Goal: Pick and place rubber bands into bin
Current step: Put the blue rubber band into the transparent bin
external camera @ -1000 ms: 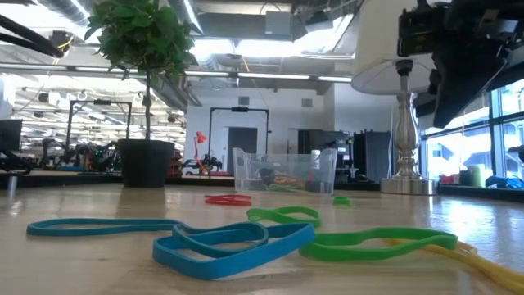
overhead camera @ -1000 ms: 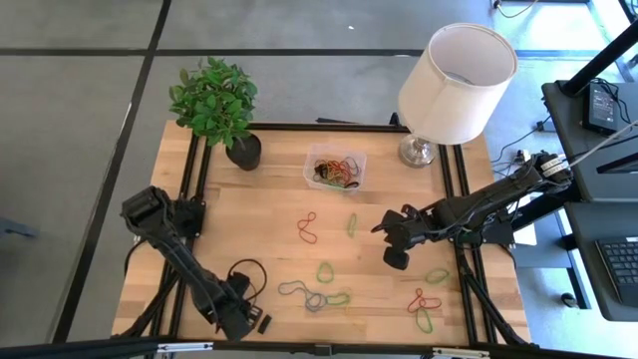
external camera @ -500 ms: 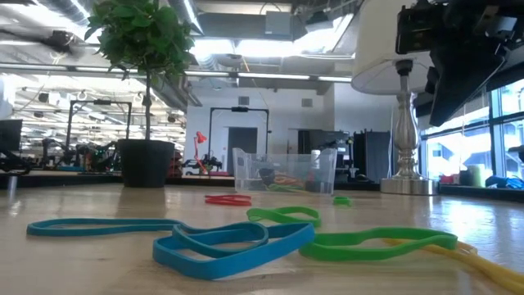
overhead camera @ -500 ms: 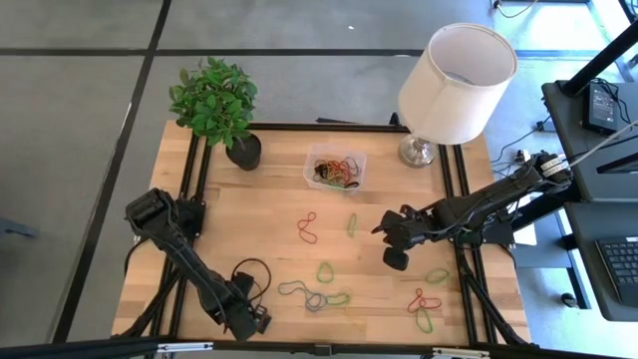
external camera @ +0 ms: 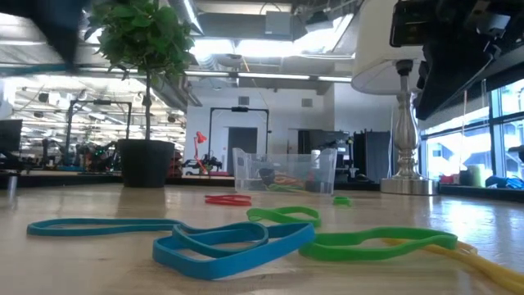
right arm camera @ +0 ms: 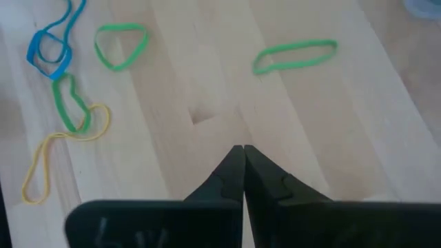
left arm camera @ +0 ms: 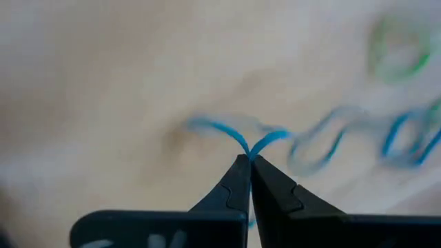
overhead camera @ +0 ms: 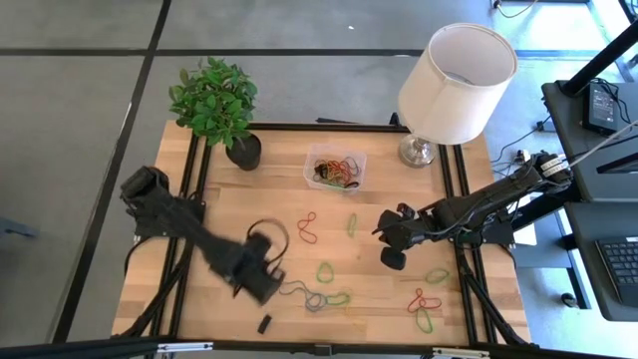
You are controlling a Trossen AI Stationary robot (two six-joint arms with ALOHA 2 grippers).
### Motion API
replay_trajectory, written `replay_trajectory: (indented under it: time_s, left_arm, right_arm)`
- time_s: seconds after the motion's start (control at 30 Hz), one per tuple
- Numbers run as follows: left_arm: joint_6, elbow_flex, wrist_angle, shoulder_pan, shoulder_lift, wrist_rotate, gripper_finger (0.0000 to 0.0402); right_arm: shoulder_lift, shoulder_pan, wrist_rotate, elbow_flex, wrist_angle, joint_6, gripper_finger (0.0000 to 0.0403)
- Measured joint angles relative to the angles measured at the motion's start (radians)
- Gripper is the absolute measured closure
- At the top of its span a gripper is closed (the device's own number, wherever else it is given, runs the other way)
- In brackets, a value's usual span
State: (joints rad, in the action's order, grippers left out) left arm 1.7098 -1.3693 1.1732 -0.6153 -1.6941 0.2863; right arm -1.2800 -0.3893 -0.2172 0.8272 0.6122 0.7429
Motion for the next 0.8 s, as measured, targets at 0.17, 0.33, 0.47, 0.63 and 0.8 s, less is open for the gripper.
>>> replay_trajectory:
  time_s: [0.17, 0.33, 0.47, 0.63, 0.8]
  left_arm:
    - [-0.366, -0.039, -0.002, 0.207, 0.023, 0.034, 0.0399]
    - [-0.769, -0.092, -0.052, 0.428, 0.025, 0.035, 0.0399]
    - [-1.091, -0.111, -0.206, 0.6, 0.025, -0.008, 0.04]
    - [-1.372, -0.144, -0.363, 0.79, -0.011, -0.13, 0.04]
    - [-1.563, -0.233, -0.404, 0.912, -0.114, -0.229, 0.04]
  right_arm:
    - [0.0, 0.0, -0.003, 0.0, -0.003, 0.012, 0.0396]
    - [0.0, 0.001, -0.017, 0.0, -0.002, 0.07, 0.0396]
    - [0.0, 0.001, -0.026, 0.0, -0.001, 0.142, 0.0396]
    - [-0.001, 0.002, -0.047, 0.0, 0.0, 0.234, 0.0396]
    - [-0.001, 0.009, -0.126, 0.0, 0.0, 0.349, 0.0396]
